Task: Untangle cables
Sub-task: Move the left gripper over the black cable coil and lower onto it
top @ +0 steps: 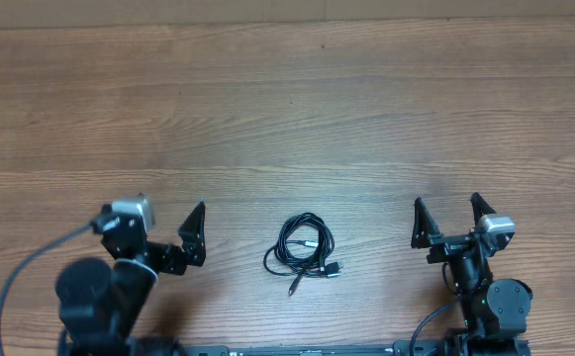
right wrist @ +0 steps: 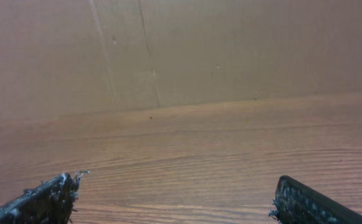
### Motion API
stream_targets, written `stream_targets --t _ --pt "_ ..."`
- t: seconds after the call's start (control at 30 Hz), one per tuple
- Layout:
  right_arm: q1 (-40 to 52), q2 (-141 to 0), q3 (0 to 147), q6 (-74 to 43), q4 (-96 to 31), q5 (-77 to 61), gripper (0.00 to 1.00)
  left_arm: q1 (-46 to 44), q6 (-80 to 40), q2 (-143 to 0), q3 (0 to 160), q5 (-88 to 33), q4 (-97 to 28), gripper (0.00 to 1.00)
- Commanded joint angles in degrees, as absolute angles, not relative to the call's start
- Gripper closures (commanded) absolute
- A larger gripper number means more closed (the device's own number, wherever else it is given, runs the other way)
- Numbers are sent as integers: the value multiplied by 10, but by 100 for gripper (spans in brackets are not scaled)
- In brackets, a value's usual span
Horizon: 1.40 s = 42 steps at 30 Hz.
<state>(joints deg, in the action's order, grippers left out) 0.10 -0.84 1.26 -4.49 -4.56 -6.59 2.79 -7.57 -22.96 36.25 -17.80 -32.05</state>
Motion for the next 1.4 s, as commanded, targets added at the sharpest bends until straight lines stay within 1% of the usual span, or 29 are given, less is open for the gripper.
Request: stream_targets --t 0.0,0.1,0.17,0.27,0.33,0.53,0.67,0.8,1.0,1.03,1.13,1.2,1.3,1.37 --pt "3 -2 5 -48 -43 -61 0 34 -83 -312 466 -237 -394 0" --pt "3 -2 5 -48 -43 -61 0 33 -76 -403 557 -271 -502 1" --pt "3 -2 5 -48 -43 -61 0 33 -77 -456 598 -342 -542 0" --pt "3 -2 5 -48 -43 -61 0 33 -79 -511 612 -447 -540 0" --pt "3 -2 5 -48 -43 -61 0 33 -90 -545 612 -488 -535 0" --pt "3 -2 5 -48 -43 -61 0 33 -137 -649 612 -501 -542 1" --pt "3 -2 5 -48 -43 -61 0 28 -139 -705 612 -518 -542 0" --pt "3 -2 5 -48 -43 -61 0 -8 -135 -746 612 -470 -541 0" --pt "3 -2 5 -48 -43 -61 0 -125 -157 -768 612 -281 -540 1" --pt "3 -2 5 -48 -43 -61 0 -148 -166 -771 612 -246 -539 4" --pt "3 -2 5 -48 -43 -61 0 -219 -189 -782 612 -144 -537 6" --pt "3 -2 5 -48 -43 -61 0 -257 -209 -790 612 -89 -534 13" --pt "3 -2 5 -48 -43 -61 0 -303 -237 -803 612 -37 -527 20" --pt "3 -2 5 -48 -43 -61 0 -329 -243 -813 612 -23 -519 21"
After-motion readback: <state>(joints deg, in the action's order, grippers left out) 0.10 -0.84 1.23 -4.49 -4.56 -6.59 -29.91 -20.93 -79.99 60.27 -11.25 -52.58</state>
